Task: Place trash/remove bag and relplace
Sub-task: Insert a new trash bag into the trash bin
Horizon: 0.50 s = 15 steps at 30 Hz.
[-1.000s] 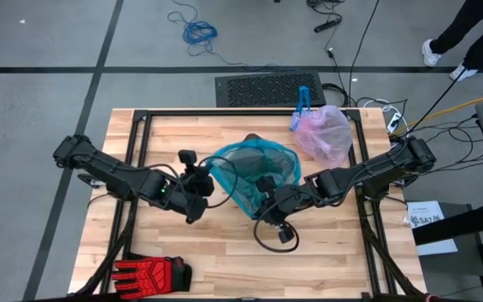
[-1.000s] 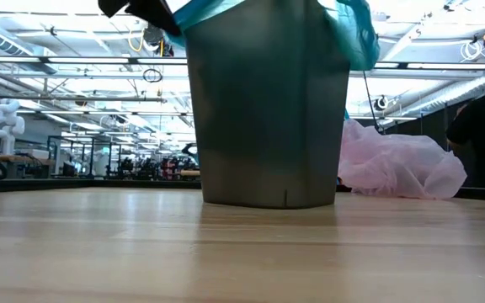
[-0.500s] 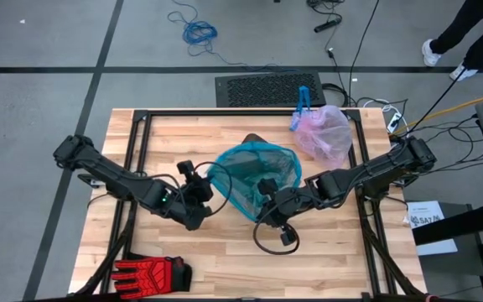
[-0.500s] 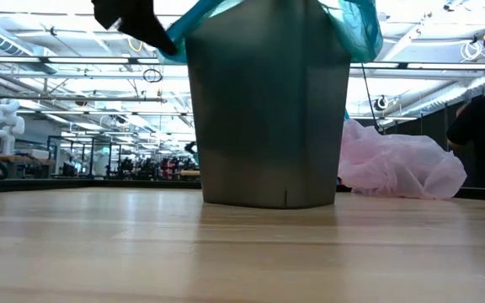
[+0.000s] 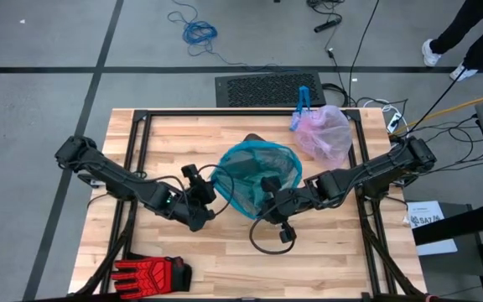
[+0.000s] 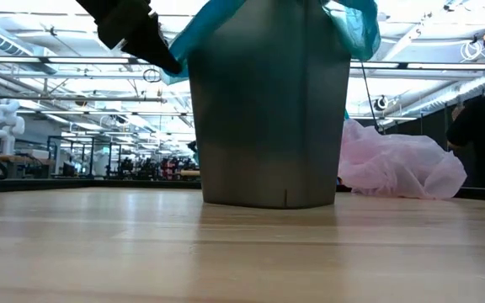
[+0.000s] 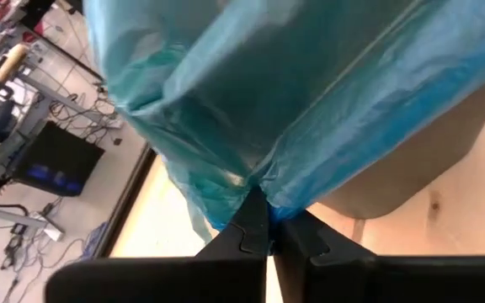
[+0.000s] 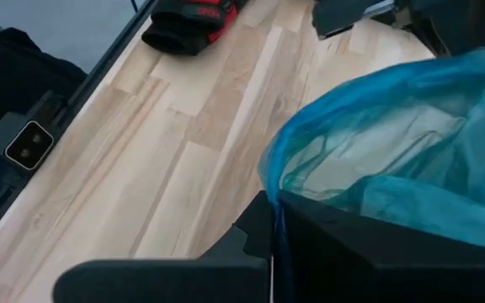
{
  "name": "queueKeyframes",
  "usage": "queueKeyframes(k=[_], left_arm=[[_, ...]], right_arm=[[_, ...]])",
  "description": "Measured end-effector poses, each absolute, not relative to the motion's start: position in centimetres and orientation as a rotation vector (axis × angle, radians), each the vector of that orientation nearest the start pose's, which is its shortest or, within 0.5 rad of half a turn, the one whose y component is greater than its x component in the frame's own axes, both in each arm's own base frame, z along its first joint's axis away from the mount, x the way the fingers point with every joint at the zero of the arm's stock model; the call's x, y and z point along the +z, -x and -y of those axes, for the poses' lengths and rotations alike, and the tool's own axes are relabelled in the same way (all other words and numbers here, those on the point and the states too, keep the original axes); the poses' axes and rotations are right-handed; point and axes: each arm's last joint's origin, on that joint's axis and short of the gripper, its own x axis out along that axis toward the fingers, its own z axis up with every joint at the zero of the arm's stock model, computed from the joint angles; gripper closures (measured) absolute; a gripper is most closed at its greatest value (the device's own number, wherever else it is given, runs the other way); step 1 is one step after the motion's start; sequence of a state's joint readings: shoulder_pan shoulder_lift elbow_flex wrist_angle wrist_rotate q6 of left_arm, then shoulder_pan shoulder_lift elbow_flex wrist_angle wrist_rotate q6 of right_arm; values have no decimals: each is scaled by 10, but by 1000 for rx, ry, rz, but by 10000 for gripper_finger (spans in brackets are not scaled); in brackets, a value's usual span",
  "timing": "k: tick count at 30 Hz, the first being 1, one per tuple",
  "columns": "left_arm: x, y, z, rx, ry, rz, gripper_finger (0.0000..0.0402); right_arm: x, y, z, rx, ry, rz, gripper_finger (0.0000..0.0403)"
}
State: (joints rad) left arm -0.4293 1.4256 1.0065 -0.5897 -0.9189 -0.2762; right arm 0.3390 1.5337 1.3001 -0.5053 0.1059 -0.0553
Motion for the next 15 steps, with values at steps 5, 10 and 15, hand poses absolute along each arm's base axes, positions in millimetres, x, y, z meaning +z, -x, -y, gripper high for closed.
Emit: queueKeyframes(k=[5, 10, 15], left_arm=[[247, -261, 95, 539, -366, -717, 342], [250, -262, 96, 535, -362, -708, 285], [262, -265, 99, 527, -350, -681, 249]], right_arm=[[294, -314, -109, 231, 188, -743, 403], [289, -312, -108, 200, 152, -757, 391], [290, -310, -117, 205, 157, -750, 326]])
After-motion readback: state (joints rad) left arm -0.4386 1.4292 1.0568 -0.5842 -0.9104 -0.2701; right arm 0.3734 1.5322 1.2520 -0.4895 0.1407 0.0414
